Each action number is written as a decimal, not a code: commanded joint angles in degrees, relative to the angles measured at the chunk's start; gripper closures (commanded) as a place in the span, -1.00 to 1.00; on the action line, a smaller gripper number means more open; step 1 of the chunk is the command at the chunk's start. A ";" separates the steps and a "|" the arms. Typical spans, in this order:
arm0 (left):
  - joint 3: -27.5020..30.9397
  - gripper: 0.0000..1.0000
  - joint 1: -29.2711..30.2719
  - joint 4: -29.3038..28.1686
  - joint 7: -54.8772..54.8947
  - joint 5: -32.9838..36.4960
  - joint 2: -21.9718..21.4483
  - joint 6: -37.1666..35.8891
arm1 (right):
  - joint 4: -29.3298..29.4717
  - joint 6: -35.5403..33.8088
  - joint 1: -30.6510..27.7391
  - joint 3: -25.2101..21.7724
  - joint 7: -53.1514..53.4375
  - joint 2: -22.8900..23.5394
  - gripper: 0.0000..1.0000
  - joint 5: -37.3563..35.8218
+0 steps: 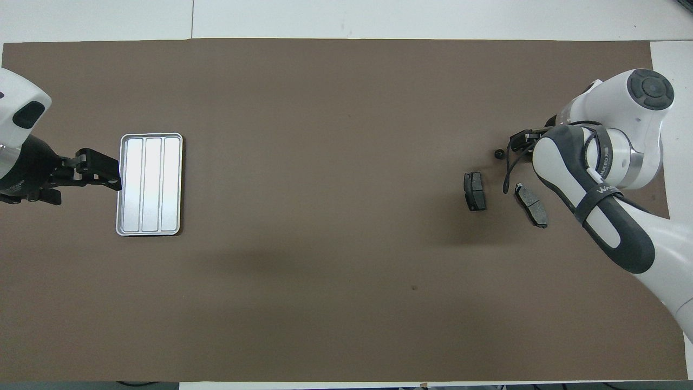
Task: Pick bearing gear from pile to tray
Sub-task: 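Lower the right gripper and grasp one black bearing gear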
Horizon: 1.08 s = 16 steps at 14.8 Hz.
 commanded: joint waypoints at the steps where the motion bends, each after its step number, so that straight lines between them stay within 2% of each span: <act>1: 0.24 -1.00 -0.14 -0.18 -0.10 1.04 -0.49 0.28 | -1.83 1.54 -0.23 0.27 -1.20 -0.68 -0.91 -0.01; 3: 0.24 -1.00 -0.14 -0.18 -0.10 1.04 -0.49 0.28 | -1.92 1.54 -0.23 0.27 -1.20 -0.68 -0.83 -0.01; 5: 0.24 -1.00 -0.14 -0.18 -0.10 1.04 -0.49 0.28 | -1.92 1.54 -0.23 0.27 -1.20 -0.51 -0.54 -0.01; 7: 0.24 -1.00 -0.14 -0.18 -0.10 1.04 -0.49 0.28 | -1.92 1.63 -0.14 0.27 -1.20 -0.33 -0.10 -0.01; 8: 0.24 -1.00 -0.14 -0.18 -0.10 1.04 -0.49 0.28 | -1.92 1.63 -0.14 0.27 -1.20 -0.33 0.26 -0.01; 10: 0.24 -1.00 -0.14 -0.18 -0.10 1.04 -0.49 0.28 | -1.57 1.63 -0.14 0.27 -1.20 -0.33 0.84 -0.10; 11: 0.24 -1.00 -0.14 -0.18 -0.10 1.04 -0.49 0.28 | -1.05 1.28 -0.05 0.27 -1.20 -0.42 1.00 -0.19; 13: 0.24 -1.00 -0.14 -0.18 -0.10 1.04 -0.49 0.28 | 0.71 -1.61 0.56 0.53 -0.85 -1.81 1.00 -0.19; 16: 0.24 -1.00 -0.14 -0.18 -0.10 1.04 -0.49 0.28 | 7.02 -11.43 3.54 0.62 4.30 -4.98 1.00 -0.01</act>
